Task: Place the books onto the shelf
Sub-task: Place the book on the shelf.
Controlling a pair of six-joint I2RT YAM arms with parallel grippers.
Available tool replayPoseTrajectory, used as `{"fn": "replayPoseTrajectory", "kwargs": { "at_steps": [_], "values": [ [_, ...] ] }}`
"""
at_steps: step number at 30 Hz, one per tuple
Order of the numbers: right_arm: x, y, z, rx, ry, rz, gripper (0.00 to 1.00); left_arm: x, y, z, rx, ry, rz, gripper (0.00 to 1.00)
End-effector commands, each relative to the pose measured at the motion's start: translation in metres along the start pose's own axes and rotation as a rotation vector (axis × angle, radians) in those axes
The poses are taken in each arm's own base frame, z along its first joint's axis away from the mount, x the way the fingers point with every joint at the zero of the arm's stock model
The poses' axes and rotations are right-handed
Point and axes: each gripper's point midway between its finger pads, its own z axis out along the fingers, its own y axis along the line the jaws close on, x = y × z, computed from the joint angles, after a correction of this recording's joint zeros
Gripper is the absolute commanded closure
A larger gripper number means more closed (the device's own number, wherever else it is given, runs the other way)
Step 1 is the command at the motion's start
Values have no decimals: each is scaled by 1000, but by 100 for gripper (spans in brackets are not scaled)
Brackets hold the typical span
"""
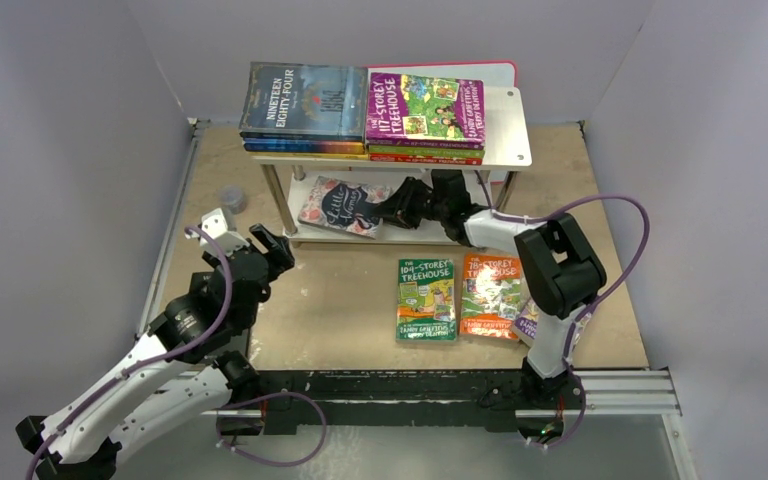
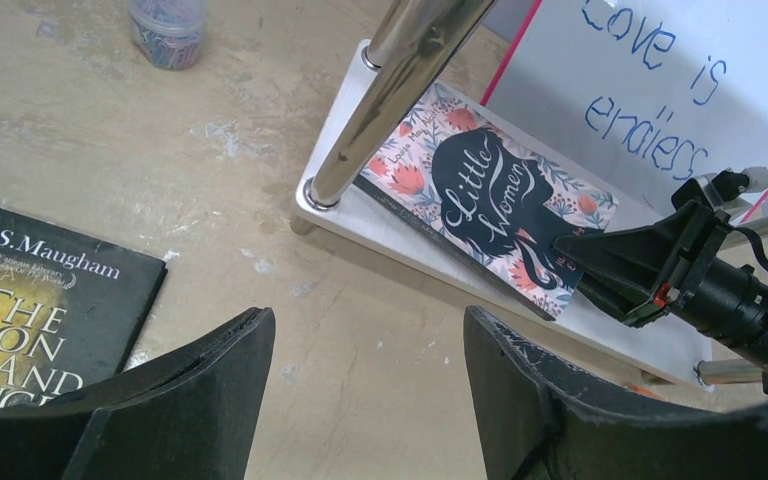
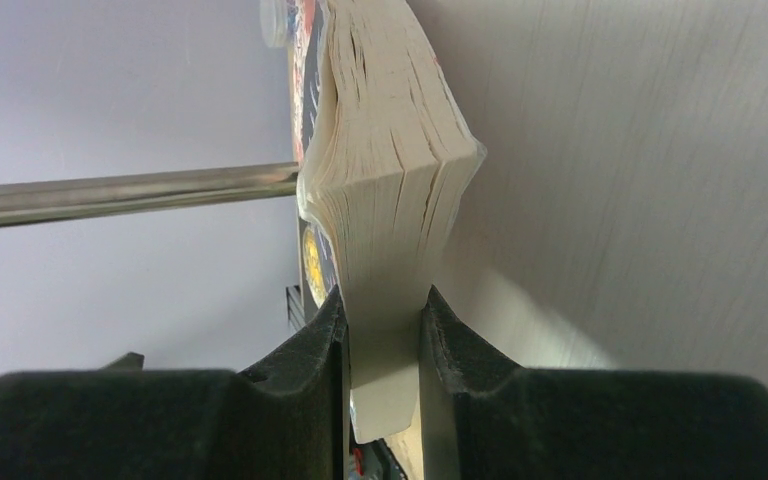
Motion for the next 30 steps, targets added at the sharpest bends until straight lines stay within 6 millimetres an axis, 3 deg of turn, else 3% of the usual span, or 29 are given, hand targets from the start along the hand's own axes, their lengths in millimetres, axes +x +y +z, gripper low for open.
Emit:
{"fn": "replayPoseTrajectory", "kwargs": {
  "at_steps": [1, 9, 16, 30],
  "values": [
    [1, 3, -9, -16, 58, -86, 100, -13, -2, -1, -1, -43, -5, 32],
    [6, 1, -23, -41, 138, -126, 100, -6, 1, 1, -4, -30, -15, 32],
    [-5, -6, -8, -7, 142, -149, 100, 2, 1, 5, -9, -25, -32, 32],
    [-36, -18, 18, 67, 57, -179, 83, 5, 2, 7, -19, -21, -20, 32]
  ]
}}
